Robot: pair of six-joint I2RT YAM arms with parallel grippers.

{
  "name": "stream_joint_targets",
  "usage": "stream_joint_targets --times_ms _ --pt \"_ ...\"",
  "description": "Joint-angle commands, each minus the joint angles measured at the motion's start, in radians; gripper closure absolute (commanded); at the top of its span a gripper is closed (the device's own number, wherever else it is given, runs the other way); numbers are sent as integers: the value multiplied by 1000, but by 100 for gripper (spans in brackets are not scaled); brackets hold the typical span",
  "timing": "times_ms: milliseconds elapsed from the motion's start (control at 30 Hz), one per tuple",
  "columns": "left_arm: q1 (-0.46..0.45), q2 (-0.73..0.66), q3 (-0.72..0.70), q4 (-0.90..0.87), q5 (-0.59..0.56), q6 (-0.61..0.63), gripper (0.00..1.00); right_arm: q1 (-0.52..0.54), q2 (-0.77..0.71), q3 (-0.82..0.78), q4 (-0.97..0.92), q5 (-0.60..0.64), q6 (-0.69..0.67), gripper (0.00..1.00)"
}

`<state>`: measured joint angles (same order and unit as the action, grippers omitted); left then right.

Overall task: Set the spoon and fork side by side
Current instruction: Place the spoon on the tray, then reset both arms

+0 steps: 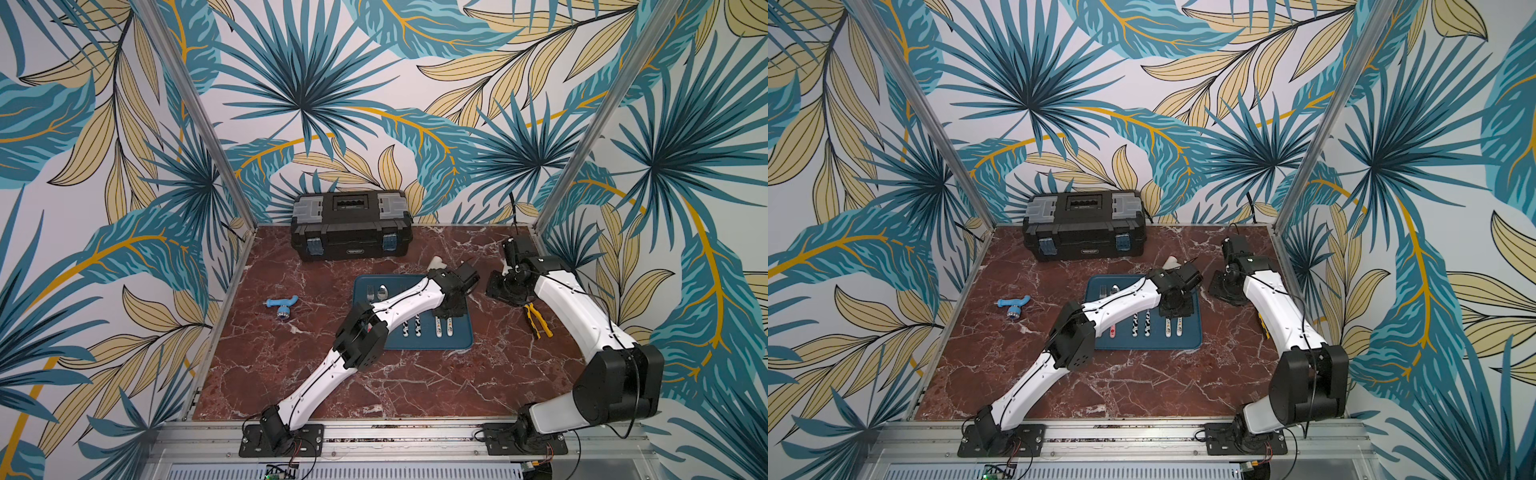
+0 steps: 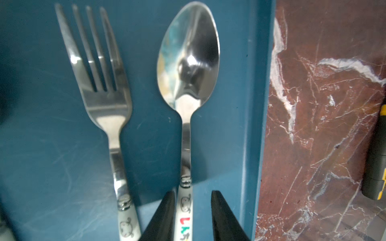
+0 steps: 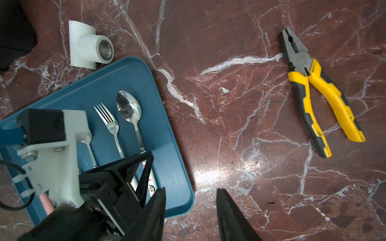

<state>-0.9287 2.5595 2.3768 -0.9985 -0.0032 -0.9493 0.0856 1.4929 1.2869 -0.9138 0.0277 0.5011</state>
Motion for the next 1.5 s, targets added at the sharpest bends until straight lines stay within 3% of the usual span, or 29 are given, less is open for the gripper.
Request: stream_joint_targets --times_ms 0,333,400,500,567,600,633,700,867,1200,1300,1400,1467 --pt "-4 -39 45 -23 -35 26 65 -3 -6 -19 3 -9 3 53" --pt "-4 -119 99 -61 -87 100 62 -3 -12 -19 4 -4 -1 53" --pt "-4 -192 104 -56 -96 151 58 -2 -12 -17 1 8 -7 53" --pt "-5 -328 41 -4 -141 250 43 -3 -17 -17 5 14 -17 52" --pt "-4 -474 -96 91 -159 340 28 -3 -28 -24 14 21 -28 47" --pt "-3 -544 -172 134 -179 377 15 -3 -39 -28 20 21 -31 40" --pt "-1 -624 -268 185 -211 422 1 -2 -50 -34 27 23 -37 31" --pt "3 -785 -461 302 -306 497 0 -2 -76 -45 40 26 -42 1" --pt "92 -1113 -824 408 -405 556 0 -3 -122 -73 68 45 -38 1" --pt "265 -1467 -1169 325 -585 473 0 -1 -231 -97 74 192 2 1" --pt "324 -1572 -1266 325 -698 457 0 -1 -298 -146 119 245 -7 1" --pt "391 -1666 -1394 458 -814 512 0 -1 -393 -234 246 344 -11 1" --pt "447 -1717 -1549 749 -786 677 0 -1 -440 -313 408 376 7 0"
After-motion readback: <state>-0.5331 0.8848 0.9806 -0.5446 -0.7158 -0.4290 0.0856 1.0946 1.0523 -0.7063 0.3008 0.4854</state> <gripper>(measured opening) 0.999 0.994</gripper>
